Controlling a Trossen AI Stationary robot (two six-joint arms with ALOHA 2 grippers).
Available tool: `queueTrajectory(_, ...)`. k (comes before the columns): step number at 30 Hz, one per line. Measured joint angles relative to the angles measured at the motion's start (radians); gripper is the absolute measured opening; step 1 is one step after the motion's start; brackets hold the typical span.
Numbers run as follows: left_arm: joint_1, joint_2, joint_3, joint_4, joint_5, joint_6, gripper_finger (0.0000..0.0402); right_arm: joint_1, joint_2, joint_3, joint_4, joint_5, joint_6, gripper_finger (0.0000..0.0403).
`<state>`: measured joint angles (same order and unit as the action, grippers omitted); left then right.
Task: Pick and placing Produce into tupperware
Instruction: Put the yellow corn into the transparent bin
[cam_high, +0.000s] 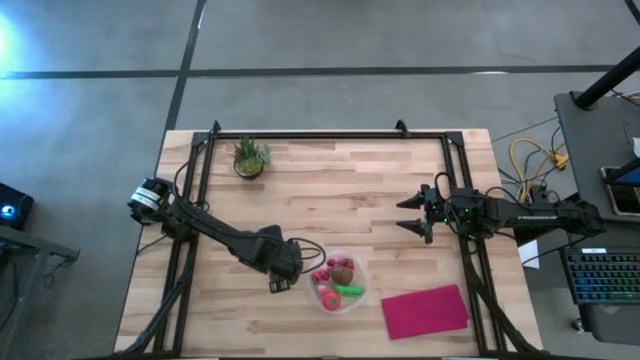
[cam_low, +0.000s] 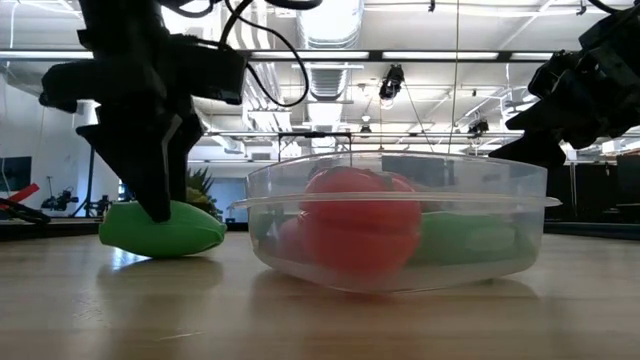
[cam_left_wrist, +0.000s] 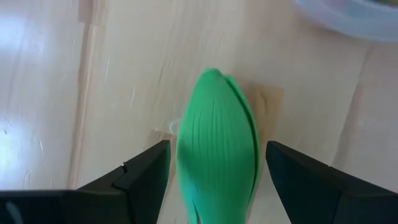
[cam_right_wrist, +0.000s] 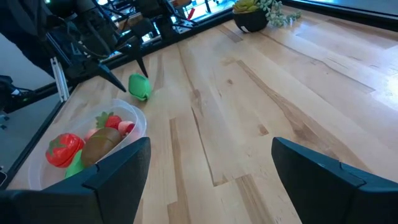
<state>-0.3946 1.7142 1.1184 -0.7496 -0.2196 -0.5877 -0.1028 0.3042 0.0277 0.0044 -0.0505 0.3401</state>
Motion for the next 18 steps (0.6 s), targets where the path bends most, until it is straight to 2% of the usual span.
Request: queueTrajectory(18,0.002,0.000,-0.039,0.062,-0.022,0.000,0.0250,0.000,0.000,0.000,0.000,0.000,0.000,0.0327)
